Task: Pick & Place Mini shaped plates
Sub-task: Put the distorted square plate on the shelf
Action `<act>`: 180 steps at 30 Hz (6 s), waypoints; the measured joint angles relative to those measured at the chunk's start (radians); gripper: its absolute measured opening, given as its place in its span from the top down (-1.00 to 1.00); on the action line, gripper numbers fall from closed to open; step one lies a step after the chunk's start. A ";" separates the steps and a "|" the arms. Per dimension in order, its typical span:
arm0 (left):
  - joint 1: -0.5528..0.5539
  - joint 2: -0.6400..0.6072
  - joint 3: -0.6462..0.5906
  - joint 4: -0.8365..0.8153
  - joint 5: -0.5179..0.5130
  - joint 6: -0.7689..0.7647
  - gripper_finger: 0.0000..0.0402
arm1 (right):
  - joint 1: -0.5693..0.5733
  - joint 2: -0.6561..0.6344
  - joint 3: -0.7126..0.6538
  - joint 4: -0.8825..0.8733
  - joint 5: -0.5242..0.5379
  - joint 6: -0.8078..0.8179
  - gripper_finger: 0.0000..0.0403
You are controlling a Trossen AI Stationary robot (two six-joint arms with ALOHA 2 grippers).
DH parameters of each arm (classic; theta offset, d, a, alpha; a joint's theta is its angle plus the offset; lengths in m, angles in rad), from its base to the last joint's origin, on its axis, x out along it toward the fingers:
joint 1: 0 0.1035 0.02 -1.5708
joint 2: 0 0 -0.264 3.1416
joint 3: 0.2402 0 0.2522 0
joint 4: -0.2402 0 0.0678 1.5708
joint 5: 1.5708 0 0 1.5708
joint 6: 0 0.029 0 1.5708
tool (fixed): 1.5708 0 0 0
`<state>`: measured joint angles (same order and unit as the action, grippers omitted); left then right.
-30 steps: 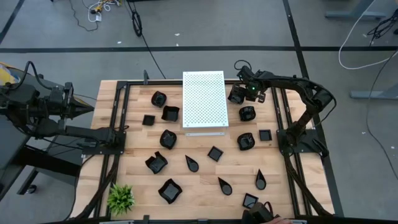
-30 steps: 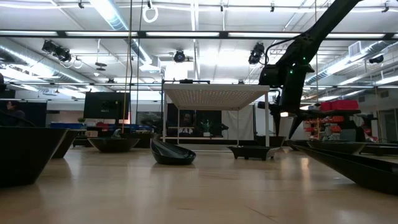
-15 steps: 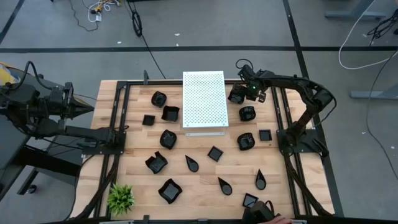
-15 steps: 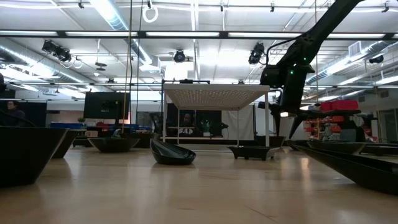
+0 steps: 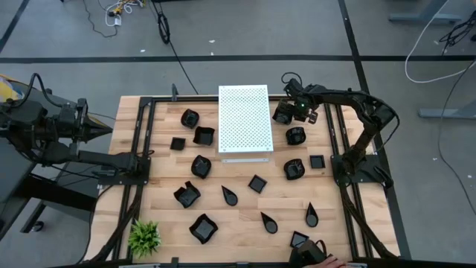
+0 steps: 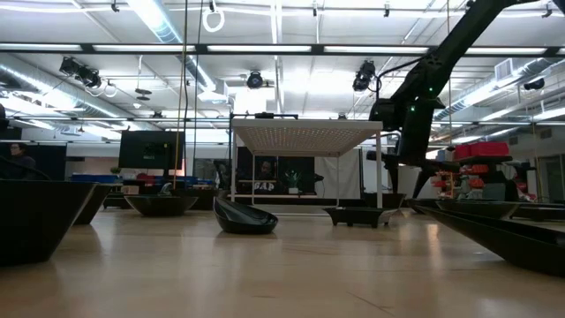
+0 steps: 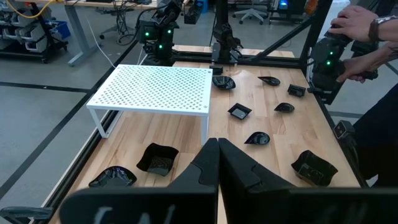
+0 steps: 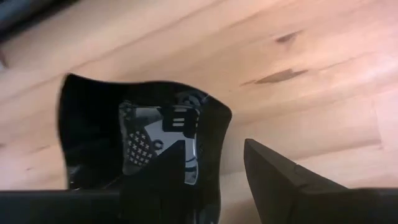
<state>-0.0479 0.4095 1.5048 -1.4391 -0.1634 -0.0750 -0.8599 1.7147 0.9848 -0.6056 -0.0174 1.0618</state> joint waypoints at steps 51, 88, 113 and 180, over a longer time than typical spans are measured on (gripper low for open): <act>0.000 0.000 0.000 0.000 0.000 0.000 0.99 | -0.004 -0.049 0.000 0.018 0.001 -0.032 0.96; 0.000 0.000 0.000 0.000 0.000 0.000 0.99 | 0.008 -0.386 0.004 0.141 -0.116 -0.021 0.97; 0.000 0.000 0.000 0.000 0.000 0.000 0.99 | 0.055 -0.291 0.324 0.148 -0.281 -0.076 0.97; 0.000 0.000 0.000 0.000 0.000 0.000 0.99 | 0.103 -0.020 0.390 -0.025 -0.244 -0.243 0.85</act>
<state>-0.0479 0.4095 1.5049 -1.4391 -0.1634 -0.0750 -0.7574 1.6947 1.3750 -0.6304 -0.2611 0.8188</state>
